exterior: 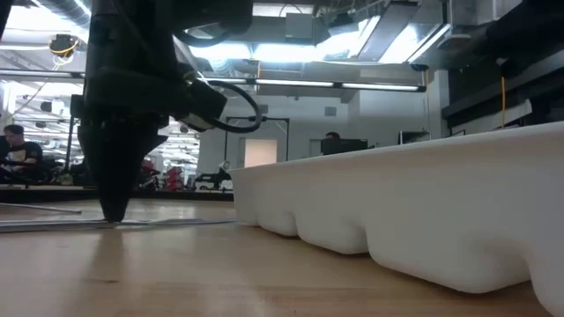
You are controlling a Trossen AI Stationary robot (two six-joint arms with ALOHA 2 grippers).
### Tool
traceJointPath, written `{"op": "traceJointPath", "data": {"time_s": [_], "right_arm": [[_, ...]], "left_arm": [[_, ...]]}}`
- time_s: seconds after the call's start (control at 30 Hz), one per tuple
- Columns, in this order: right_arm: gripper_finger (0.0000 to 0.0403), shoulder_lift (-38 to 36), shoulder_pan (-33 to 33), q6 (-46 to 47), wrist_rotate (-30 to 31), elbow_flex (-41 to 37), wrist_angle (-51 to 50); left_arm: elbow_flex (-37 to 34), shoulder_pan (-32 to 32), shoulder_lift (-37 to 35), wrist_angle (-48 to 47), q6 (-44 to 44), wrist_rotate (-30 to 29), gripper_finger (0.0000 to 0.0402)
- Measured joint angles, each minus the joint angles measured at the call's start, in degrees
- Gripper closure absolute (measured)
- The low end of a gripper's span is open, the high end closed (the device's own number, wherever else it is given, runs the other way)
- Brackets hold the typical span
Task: Sort silverware
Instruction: Put the silver table knife into the silverware tray
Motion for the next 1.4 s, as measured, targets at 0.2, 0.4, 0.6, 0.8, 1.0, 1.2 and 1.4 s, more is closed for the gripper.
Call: {"op": "traceJointPath", "data": {"time_s": [0.2, 0.4, 0.6, 0.8, 1.0, 1.2, 1.4], "right_arm": [[0.0279, 0.0, 0.0, 0.0, 0.0, 0.0, 0.0], [0.0279, 0.0, 0.0, 0.0, 0.0, 0.0, -0.1], [0.0279, 0.0, 0.0, 0.0, -0.1, 0.0, -0.1], [0.0279, 0.0, 0.0, 0.0, -0.1, 0.0, -0.1], [0.0279, 0.0, 0.0, 0.0, -0.3, 0.0, -0.1], [0.0279, 0.0, 0.0, 0.0, -0.5, 0.0, -0.1], [0.0279, 0.0, 0.0, 0.0, -0.5, 0.0, -0.1]], "left_arm": [[0.0, -0.2, 0.0, -0.2, 1.1, 0.3, 0.0401], [0.1, -1.0, 0.1, -0.2, 2.8, 0.6, 0.0357], [0.1, -1.3, 0.2, -0.6, 6.3, 2.1, 0.0286], [-1.5, -1.2, 0.0, 1.3, 8.5, 1.6, 0.0271], [-4.2, -1.3, -0.3, 2.3, 8.7, 2.1, 0.0309], [-4.5, -1.5, -0.3, 2.4, 11.4, 2.1, 0.0372], [-4.5, -1.5, -0.3, 2.9, 10.9, 2.3, 0.0379]]}}
